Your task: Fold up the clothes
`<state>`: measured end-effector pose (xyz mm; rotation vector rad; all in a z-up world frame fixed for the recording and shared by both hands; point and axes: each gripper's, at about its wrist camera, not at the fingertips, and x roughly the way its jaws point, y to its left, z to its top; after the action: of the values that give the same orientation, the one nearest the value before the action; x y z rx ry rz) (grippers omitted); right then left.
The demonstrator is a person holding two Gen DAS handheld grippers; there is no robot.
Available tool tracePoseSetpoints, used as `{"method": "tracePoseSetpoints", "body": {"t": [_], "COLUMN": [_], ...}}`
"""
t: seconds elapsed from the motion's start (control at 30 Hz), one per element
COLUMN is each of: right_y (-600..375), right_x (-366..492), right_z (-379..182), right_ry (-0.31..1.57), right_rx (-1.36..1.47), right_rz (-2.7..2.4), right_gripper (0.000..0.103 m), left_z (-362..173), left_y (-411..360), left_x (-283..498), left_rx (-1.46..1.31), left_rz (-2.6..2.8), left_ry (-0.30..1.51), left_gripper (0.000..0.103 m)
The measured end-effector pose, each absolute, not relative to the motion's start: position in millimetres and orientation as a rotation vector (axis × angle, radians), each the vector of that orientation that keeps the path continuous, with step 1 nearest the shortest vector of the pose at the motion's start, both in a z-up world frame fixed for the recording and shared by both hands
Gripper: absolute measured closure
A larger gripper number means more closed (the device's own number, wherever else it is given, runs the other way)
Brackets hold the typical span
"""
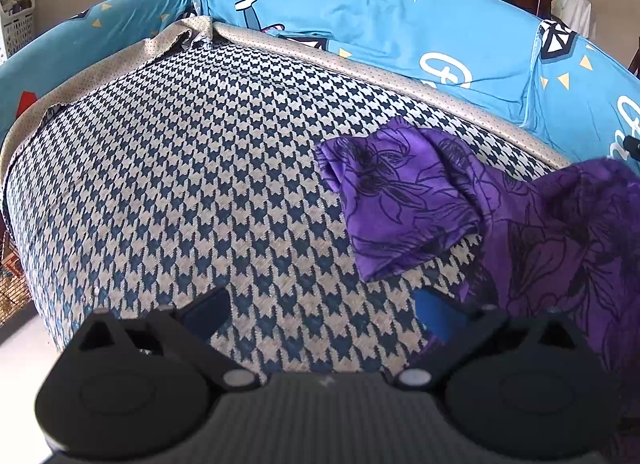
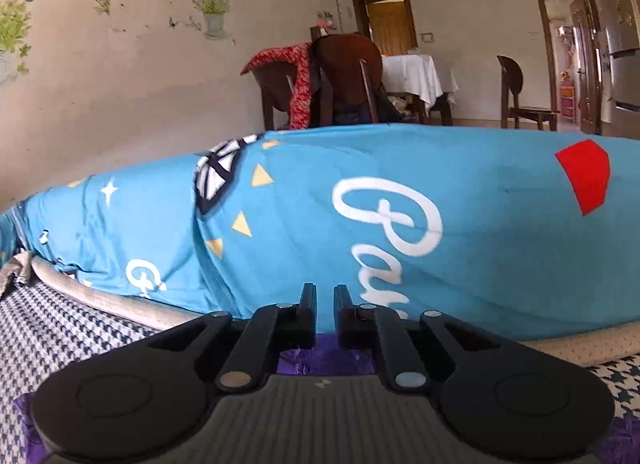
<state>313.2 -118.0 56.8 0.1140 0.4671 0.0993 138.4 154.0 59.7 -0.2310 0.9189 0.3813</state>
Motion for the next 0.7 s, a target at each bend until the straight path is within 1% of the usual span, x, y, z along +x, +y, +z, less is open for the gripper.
{"method": "tracePoseSetpoints", "body": {"t": [0.07, 0.1, 0.3, 0.7], "right_y": [-125, -128, -119, -29], "right_x": [309, 307, 287, 269], "right_z": [53, 51, 57, 43], "right_ry": [0.469, 0.469, 0.490, 0.614], "right_rx": [0.133, 0.142, 0.143, 0.095], "right_rz": [0.063, 0.045, 0.191, 0.531], "right_gripper": [0.064, 0.062, 0.062, 0.062], "left_z": [60, 60, 59, 51], "left_y": [152, 152, 155, 178], "left_x": [139, 139, 139, 137], "left_rx": [-0.228, -0.228, -0.236, -0.270], "left_rz": [0.377, 0.382, 0.402, 0.470], "left_ry": [0.919, 0.918, 0.918, 0.959], "left_gripper": [0.000, 0.000, 0.000, 0.000]}}
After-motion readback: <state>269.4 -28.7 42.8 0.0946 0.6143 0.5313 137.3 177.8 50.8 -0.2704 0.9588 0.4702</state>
